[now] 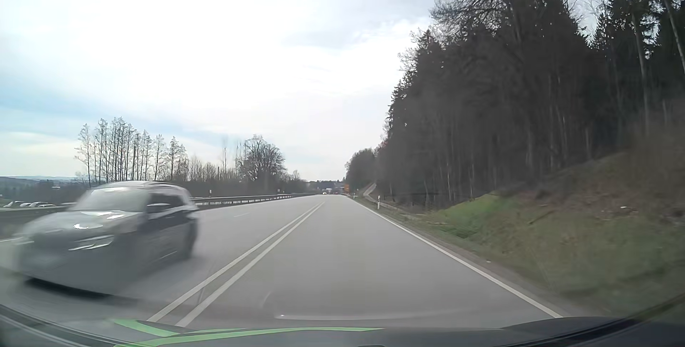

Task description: Follow the waypoints while adhering to traffic rules and regulations

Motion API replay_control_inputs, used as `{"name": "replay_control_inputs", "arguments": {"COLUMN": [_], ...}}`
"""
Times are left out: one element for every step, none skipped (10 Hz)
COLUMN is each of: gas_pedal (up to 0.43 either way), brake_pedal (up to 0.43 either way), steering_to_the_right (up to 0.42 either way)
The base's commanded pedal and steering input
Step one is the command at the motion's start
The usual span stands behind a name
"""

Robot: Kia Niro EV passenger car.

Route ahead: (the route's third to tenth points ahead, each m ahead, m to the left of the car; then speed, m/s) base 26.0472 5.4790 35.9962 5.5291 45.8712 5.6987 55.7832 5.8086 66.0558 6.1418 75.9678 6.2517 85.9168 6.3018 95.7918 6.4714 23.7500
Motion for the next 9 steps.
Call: {"name": "replay_control_inputs", "arguments": {"gas_pedal": [0.228,0.228,0.228,0.228,0.228,0.228,0.228,0.228,0.228], "brake_pedal": [0.0,0.0,0.0,0.0,0.0,0.0,0.0,0.0,0.0], "steering_to_the_right": [0.0,0.0,0.0,0.0,0.0,0.0,0.0,0.0,0.001]}}
